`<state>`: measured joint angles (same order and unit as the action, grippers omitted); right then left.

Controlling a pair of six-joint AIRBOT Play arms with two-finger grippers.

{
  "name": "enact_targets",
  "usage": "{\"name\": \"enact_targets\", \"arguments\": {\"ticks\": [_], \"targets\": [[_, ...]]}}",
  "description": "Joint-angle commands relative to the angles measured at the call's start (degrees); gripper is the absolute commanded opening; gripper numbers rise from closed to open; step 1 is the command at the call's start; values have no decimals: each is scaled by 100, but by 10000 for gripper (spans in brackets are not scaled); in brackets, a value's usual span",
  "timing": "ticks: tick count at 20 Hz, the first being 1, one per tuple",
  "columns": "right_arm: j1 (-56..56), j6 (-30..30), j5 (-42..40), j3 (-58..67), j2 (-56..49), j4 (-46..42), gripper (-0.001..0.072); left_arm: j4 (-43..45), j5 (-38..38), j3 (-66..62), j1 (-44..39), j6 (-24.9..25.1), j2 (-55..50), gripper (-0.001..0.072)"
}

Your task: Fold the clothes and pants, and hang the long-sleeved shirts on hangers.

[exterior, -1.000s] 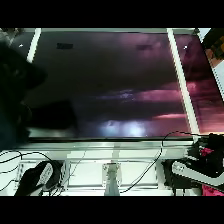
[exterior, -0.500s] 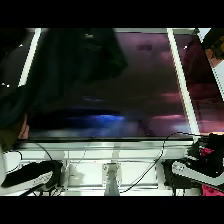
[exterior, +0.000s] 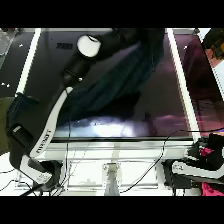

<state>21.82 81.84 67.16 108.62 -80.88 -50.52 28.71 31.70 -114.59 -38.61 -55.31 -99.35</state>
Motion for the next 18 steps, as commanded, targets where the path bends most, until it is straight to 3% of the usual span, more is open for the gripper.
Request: {"name": "enact_targets", "arguments": {"ticks": [1,2,3,6,7,8,9,11,14,16,18], "targets": [[24,15,35,0,-229,-205,440,1576,1222,420,-52,-400,-216,166],[46,15,42,0,-262,-205,440,2028,1556,468,-13,-804,-243,278],[46,15,52,0,-293,-232,441,2396,1834,468,-13,-1045,-264,335],[44,13,151,0,-358,-223,440,3230,2197,457,42,-1189,-245,337],[46,13,208,0,-374,-223,438,3283,2251,457,81,-1207,-229,275],[46,13,282,0,-382,-251,429,3281,2312,457,140,-1204,-201,88],[44,11,337,0,-382,-337,342,3281,2374,455,216,-1204,-162,9],[46,4,411,0,-385,-444,45,3283,2426,457,413,-1207,-31,9],[46,-52,616,0,-437,-529,26,3755,2883,457,846,-1639,234,6],[46,-103,981,-20,-608,-328,24,4944,3436,457,1180,-2175,448,6],[44,-363,1134,-197,-815,227,23,5934,4153,459,1545,-2337,656,6]]}}
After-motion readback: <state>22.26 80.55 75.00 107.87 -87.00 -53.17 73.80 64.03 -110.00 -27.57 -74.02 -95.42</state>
